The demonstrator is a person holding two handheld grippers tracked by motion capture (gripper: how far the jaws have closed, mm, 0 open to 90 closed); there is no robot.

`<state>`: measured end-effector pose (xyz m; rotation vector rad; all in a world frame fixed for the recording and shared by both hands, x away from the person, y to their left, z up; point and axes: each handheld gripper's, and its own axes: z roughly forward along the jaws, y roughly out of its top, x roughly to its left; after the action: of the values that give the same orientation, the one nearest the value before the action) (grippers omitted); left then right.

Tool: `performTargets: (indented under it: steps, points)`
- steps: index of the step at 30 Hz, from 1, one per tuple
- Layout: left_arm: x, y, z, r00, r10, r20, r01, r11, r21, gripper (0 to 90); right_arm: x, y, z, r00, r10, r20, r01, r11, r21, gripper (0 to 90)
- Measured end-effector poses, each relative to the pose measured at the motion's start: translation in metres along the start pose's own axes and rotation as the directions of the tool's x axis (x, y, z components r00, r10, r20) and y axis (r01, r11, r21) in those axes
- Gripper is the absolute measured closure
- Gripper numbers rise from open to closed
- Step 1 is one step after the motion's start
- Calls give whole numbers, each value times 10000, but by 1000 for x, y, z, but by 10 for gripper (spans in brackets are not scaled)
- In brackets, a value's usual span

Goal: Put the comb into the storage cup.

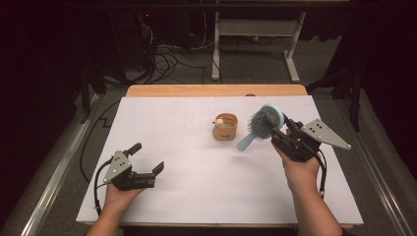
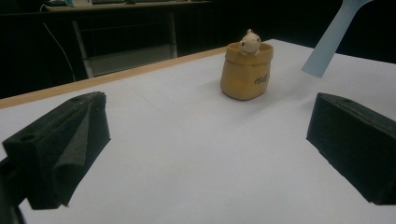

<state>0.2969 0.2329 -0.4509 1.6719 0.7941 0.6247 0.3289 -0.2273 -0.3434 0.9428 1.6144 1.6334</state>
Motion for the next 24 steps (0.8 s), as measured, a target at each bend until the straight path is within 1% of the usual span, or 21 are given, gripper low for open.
performTargets:
  steps: [2,11,16,24]
  points:
    - [1,-1,0,10000,-71,-6,71,10000,50,5,0,2,1,10000,12,24,-12,10000,-50,592]
    - [0,-1,0,10000,-2,58,2,10000,5,5,0,13,7,9999,-111,88,113,9997,-223,591]
    - [0,0,-1,10000,-40,56,40,10000,-35,5,0,20,10,9997,-183,148,188,9993,-330,592]
    - [0,-1,0,10000,-59,71,59,10000,40,5,0,33,21,9994,-270,219,280,9984,-482,592]
